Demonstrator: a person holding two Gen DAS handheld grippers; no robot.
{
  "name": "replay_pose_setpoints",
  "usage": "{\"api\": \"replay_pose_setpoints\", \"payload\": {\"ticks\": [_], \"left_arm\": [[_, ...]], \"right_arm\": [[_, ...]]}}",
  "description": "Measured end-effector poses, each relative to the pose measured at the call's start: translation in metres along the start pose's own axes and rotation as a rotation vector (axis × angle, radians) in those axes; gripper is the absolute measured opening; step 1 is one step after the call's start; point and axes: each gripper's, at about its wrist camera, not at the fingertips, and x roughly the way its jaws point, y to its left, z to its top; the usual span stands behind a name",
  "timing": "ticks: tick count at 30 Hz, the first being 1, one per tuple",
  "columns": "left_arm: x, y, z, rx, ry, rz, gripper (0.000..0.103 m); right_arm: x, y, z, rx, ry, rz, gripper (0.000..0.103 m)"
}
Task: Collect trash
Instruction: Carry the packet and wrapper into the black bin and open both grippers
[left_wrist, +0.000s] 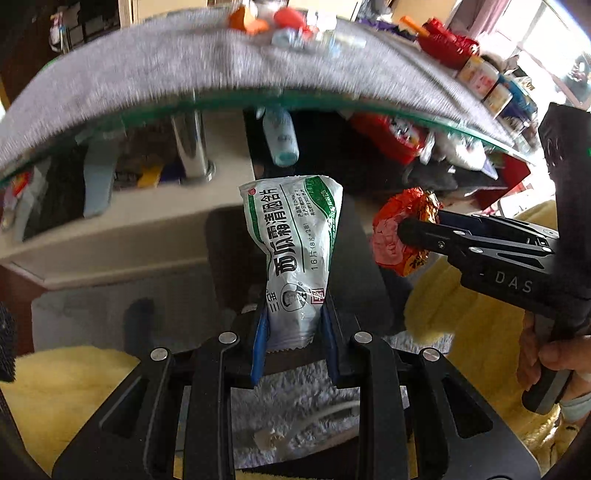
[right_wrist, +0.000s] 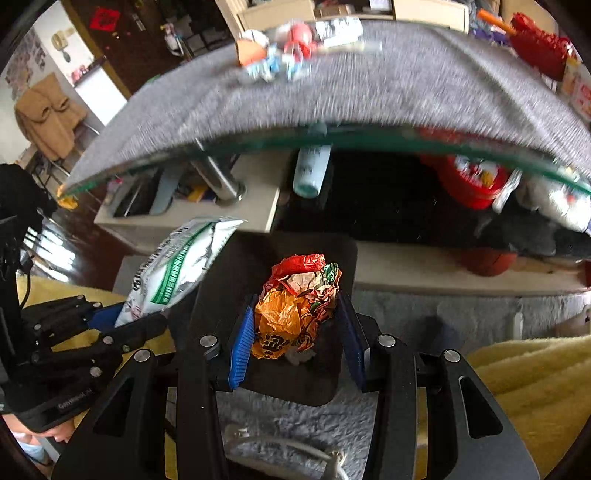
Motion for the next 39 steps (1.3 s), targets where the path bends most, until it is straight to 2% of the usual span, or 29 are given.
{"api": "replay_pose_setpoints", "payload": {"ticks": [9, 12, 14, 18, 21, 23, 25, 27, 29, 34, 39], "left_arm": [[0.027, 0.005, -0.003, -0.012, 0.073, 0.003, 0.027], [0.032, 0.006, -0.004, -0.013, 0.088, -0.002, 0.031], [0.034, 0.006, -0.004, -0.01, 0.094, -0.003, 0.035], [0.035, 0.007, -0.004, -0.018, 0.099, 0.0, 0.038], [0.035, 0.01, -0.003, -0.03, 0.098, 0.003, 0.048], [0.035, 0.012, -0.003, -0.034, 0.1, 0.007, 0.06], [0.035, 0.012, -0.002, -0.033, 0.102, 0.014, 0.067], [0.034, 0.011, -0.001, -0.026, 0.103, 0.016, 0.069], [0.032, 0.01, 0.0, -0.023, 0.099, 0.013, 0.073], [0.017, 0.007, 0.011, -0.002, 0.06, 0.024, 0.076], [-0.013, 0.012, 0.038, -0.007, -0.026, 0.034, 0.077]], "right_arm": [[0.028, -0.007, -0.002, 0.031, 0.071, 0.047, 0.046], [0.03, -0.006, 0.0, 0.035, 0.071, 0.069, 0.051], [0.03, -0.006, 0.002, 0.038, 0.068, 0.07, 0.065], [0.032, -0.009, 0.005, 0.052, 0.064, 0.068, 0.069], [0.031, -0.016, 0.006, 0.075, 0.061, 0.064, 0.072], [0.031, -0.02, 0.006, 0.092, 0.058, 0.066, 0.077], [0.03, -0.025, 0.006, 0.112, 0.06, 0.08, 0.08], [0.028, -0.029, 0.007, 0.134, 0.061, 0.11, 0.081], [0.022, -0.031, 0.01, 0.143, 0.047, 0.121, 0.081], [-0.007, -0.037, 0.028, 0.153, -0.034, 0.122, 0.087], [-0.041, -0.045, 0.059, 0.143, -0.133, 0.096, 0.087]]}}
